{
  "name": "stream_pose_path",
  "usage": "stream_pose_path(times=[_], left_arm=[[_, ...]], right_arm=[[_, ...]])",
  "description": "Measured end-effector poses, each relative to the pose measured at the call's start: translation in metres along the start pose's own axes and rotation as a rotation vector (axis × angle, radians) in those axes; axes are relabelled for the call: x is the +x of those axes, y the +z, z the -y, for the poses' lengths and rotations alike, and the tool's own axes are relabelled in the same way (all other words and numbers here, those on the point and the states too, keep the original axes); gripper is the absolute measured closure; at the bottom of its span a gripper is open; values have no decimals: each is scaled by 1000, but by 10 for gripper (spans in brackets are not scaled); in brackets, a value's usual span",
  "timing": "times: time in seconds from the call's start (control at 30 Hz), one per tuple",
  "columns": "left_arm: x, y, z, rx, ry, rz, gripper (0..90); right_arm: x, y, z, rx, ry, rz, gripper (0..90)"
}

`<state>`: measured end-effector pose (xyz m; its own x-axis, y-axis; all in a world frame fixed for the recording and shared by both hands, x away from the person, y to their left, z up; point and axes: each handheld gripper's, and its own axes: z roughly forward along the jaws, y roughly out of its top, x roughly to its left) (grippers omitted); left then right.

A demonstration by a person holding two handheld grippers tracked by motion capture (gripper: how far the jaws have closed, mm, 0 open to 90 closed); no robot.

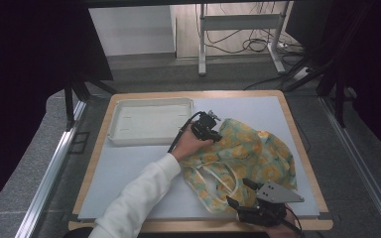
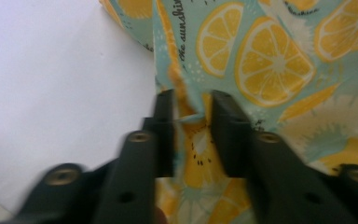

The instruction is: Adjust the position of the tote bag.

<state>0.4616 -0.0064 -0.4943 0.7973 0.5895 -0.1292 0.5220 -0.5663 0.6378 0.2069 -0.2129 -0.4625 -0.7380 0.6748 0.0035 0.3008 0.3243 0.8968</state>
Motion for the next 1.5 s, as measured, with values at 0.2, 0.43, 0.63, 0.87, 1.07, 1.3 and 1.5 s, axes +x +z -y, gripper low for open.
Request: stream_pose_path(times=[0.2,0.43,0.63,0.87,1.07,1.3,1.5], left_arm=[[2,-5,3,-34,-3,17,859],[5,-20,9,-92,-9,5,882],[8,-26,10,-102,-20,-4,883],[12,-30,14,-112,-30,-8,881],[12,-32,14,-117,-31,-10,881],[10,-29,14,-113,-29,-6,877],[8,-28,15,-103,-23,-6,880]], right_arm=[[0,0,0,-3,-1,2,249],[-1,-4,-1,-7,2,16,248],[-5,-32,-6,-61,3,103,249],[-34,-78,4,-102,115,276,277],[-57,-91,20,-60,155,378,316],[-73,-85,36,13,170,419,345],[-83,-74,46,68,194,425,345]])
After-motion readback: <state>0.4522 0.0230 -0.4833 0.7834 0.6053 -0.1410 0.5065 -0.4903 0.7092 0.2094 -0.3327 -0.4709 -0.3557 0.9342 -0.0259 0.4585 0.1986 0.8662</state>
